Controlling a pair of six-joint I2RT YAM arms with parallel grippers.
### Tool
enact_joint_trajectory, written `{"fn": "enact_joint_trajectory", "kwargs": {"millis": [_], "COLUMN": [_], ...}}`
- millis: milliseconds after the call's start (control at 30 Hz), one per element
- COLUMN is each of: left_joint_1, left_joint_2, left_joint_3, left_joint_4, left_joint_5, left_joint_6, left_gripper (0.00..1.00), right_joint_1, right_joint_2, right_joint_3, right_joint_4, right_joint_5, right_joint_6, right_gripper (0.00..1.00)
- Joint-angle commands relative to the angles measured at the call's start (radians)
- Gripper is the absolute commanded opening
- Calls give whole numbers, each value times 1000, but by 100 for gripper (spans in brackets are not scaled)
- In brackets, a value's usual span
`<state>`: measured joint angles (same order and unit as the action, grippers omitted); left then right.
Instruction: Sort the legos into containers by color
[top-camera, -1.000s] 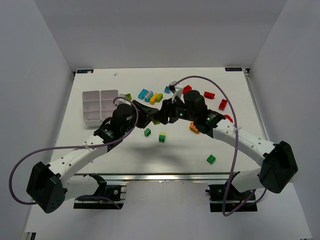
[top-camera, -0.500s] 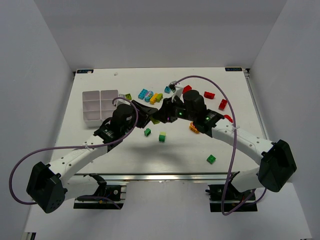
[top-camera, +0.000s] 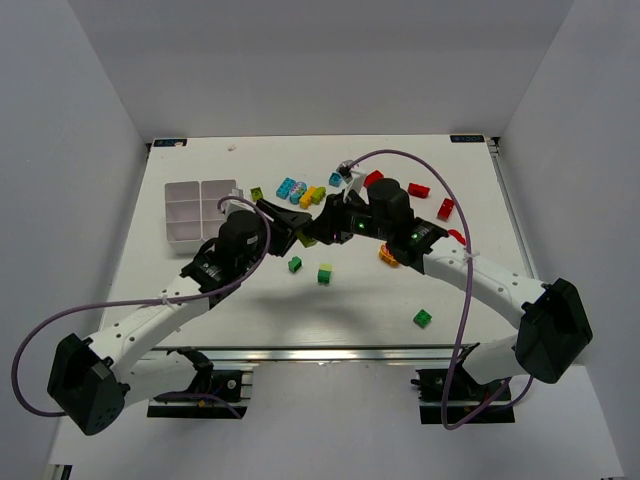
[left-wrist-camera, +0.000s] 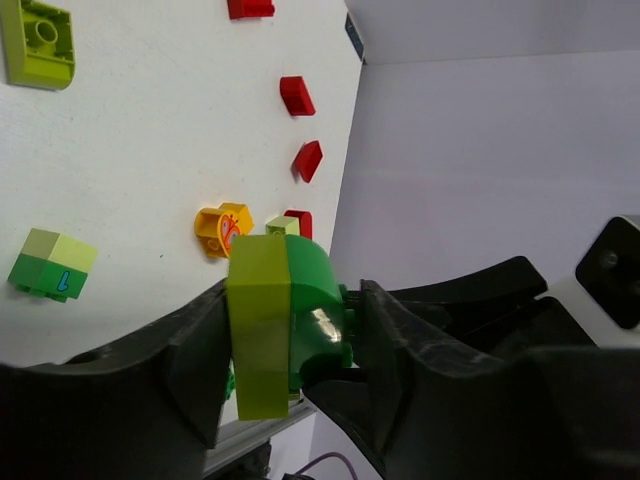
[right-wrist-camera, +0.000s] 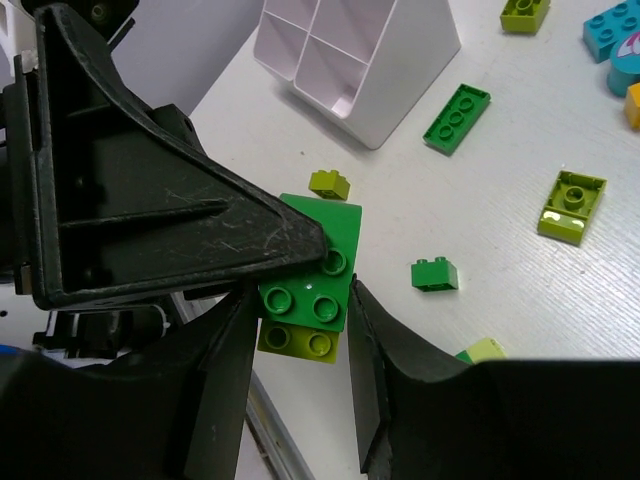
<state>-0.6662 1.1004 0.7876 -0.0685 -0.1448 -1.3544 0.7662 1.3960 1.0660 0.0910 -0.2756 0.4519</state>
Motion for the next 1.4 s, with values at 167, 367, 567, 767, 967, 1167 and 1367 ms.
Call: {"fn": "enact_joint_trajectory", "kwargs": {"millis": [167,367,567,767,967,1167,1367], "left_joint_1": [-7,-6,-4,-3,-3,-3,-3], "left_joint_2": [-79,-92,-165,-206,-41,93,133], "left_joint_3": [-11,7,-10,-123,-107,-87,-97], "left_joint_4": [24,-29,-54,266,577,795,924], "left_joint_5": [-47,-82,-139,-10,276,393,415], "left_joint_6": [9,27,84,221,311,285,244], "left_gripper": [70,74,77,83,84,85,85], "right_joint_1": [-31,-65,-185,-294,-354,-392,-403], "right_joint_2": [-29,-48,-72,-80,-72,-63,-64], "right_joint_3": [11,2,-3,11,11,6,-12], "right_joint_4": [41,32,16,32,136,233,291], "right_joint_5": [-62,-71,-138,-240,-347,-413,-444], "right_joint_6": [34,34,80,182,358,530,593], "right_gripper": [0,0,0,0,0,0,0]}}
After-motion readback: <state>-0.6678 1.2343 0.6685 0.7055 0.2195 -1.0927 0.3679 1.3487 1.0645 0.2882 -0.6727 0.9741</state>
